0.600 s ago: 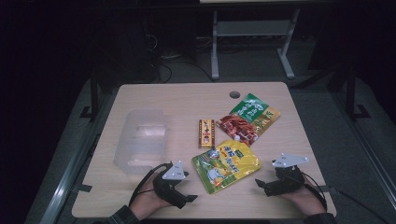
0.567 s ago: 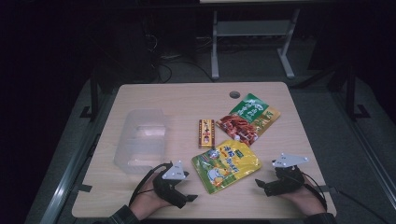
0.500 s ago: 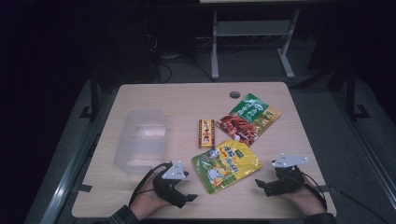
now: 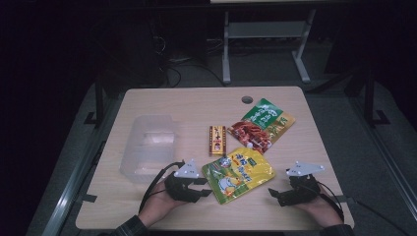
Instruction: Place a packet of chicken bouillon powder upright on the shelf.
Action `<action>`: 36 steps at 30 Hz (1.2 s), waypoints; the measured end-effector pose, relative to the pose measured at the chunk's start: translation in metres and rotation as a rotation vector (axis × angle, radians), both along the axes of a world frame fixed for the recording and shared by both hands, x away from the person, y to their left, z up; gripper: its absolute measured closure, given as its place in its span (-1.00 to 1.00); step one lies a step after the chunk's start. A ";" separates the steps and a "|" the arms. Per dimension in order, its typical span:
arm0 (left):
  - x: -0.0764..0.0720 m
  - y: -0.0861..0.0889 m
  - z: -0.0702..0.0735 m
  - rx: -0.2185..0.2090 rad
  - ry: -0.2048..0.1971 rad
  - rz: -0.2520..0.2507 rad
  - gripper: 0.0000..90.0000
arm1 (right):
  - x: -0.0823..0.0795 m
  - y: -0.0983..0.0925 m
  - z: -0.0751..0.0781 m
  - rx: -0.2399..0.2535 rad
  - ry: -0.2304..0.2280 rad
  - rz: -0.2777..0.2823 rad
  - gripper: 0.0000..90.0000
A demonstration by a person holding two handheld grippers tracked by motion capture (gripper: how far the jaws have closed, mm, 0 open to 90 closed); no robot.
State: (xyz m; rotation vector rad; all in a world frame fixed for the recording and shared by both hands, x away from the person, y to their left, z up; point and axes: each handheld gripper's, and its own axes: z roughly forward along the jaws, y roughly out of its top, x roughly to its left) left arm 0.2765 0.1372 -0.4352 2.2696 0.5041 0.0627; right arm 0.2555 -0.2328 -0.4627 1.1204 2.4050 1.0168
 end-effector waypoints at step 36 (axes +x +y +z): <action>0.084 -0.048 -0.013 0.115 -0.017 0.209 1.00 | 0.001 -0.004 -0.003 0.004 0.012 0.002 -0.89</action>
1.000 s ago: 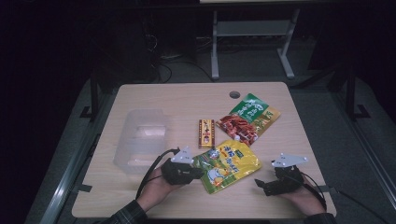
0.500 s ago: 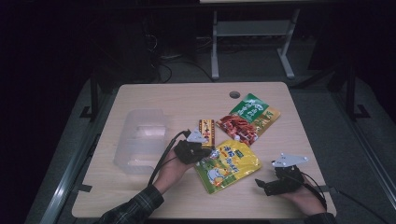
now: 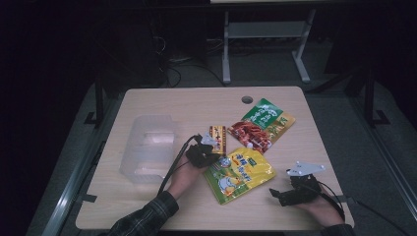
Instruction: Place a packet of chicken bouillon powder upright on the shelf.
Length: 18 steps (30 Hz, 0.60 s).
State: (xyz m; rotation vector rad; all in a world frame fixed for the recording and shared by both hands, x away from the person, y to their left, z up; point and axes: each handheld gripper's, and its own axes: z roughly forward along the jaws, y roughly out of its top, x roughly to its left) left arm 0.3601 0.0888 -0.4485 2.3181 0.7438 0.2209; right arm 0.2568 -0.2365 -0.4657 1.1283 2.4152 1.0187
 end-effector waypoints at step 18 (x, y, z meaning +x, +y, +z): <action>-0.027 0.006 -0.008 0.067 0.066 -0.081 1.00 | -0.012 -0.005 0.005 0.009 -0.016 -0.014 -0.89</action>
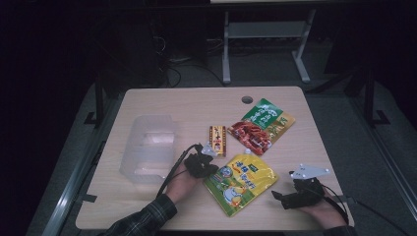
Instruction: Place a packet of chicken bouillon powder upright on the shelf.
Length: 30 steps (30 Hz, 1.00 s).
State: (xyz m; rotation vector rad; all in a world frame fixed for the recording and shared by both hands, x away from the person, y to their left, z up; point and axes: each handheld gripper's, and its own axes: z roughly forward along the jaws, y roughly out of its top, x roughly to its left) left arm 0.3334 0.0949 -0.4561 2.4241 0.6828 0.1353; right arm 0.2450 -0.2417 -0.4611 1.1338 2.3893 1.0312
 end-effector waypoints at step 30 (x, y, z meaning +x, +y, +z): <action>0.018 -0.038 -0.001 -0.119 0.074 -0.002 -0.29 | 0.000 -0.003 -0.004 -0.010 0.012 0.004 -0.89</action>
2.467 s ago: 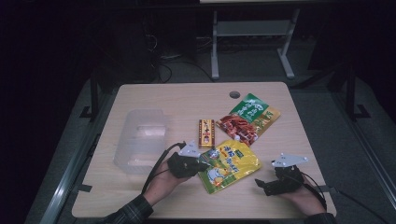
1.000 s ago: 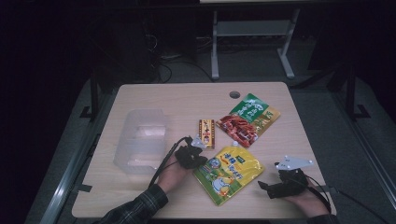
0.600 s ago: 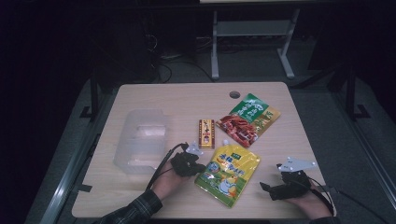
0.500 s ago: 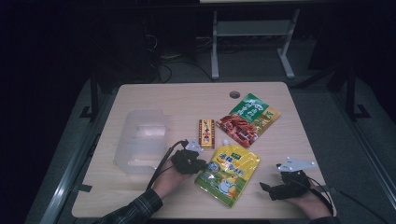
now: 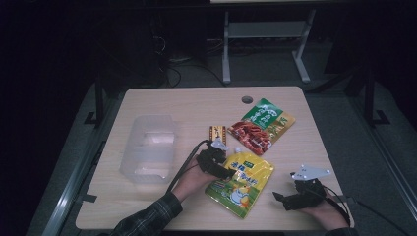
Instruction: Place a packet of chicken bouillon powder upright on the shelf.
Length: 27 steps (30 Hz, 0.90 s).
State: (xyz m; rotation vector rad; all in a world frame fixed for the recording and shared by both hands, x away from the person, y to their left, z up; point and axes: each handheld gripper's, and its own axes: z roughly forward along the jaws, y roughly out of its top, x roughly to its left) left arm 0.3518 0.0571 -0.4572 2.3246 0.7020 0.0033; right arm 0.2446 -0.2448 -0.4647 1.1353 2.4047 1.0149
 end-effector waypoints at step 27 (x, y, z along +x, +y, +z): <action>-0.002 -0.004 -0.004 0.035 -0.046 -0.010 0.88 | 0.001 0.001 0.000 -0.009 -0.006 0.007 -0.89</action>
